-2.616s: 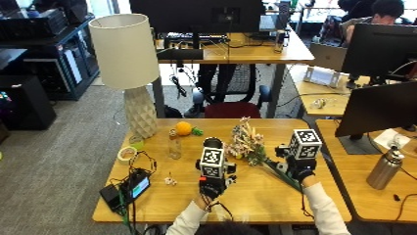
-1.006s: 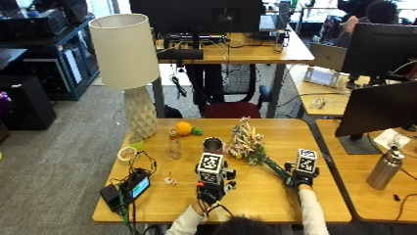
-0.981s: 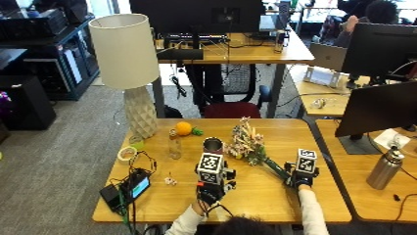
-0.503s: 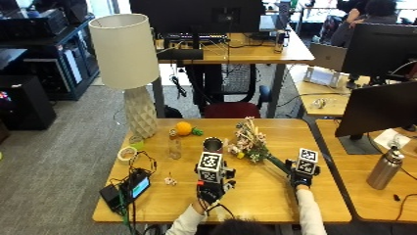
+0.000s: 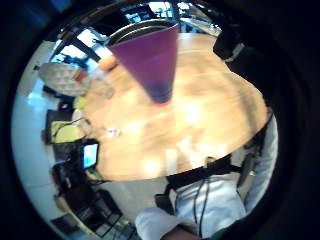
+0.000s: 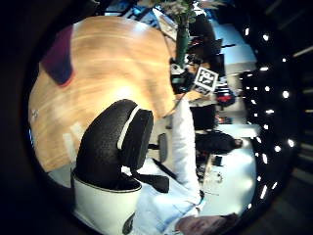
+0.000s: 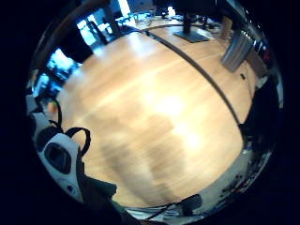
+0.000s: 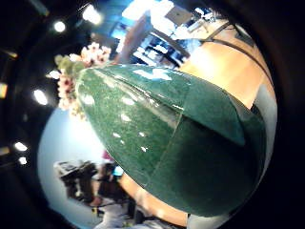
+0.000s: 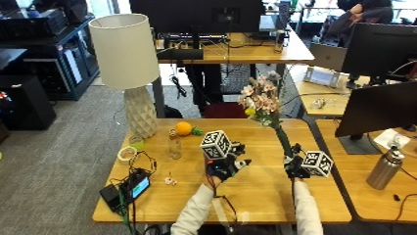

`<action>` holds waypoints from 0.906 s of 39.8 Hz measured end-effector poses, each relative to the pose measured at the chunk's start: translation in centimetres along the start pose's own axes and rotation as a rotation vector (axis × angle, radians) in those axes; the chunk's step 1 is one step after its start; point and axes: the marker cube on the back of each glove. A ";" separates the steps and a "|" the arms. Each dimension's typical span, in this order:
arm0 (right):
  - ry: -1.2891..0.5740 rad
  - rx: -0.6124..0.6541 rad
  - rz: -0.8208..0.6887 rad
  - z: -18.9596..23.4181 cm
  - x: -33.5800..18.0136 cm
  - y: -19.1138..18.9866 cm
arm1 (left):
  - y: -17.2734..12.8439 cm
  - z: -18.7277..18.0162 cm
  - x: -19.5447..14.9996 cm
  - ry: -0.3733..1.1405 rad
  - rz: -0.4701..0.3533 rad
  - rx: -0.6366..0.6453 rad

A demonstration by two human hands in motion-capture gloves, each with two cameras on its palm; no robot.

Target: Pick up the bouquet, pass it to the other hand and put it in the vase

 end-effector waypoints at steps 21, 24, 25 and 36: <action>-0.781 -0.034 -0.038 4.9 -9.0 4.1 | -9.0 -0.1 14.0 0.920 0.129 0.306; -0.770 0.017 -0.166 5.4 -9.1 4.4 | -8.8 -0.3 14.5 0.935 0.121 0.347; -0.768 0.012 -0.151 5.6 -9.1 4.7 | -8.6 -0.4 14.7 0.933 0.114 0.363; -0.799 -0.077 -0.074 7.6 -10.7 7.5 | -9.0 -0.2 13.2 0.720 0.066 0.673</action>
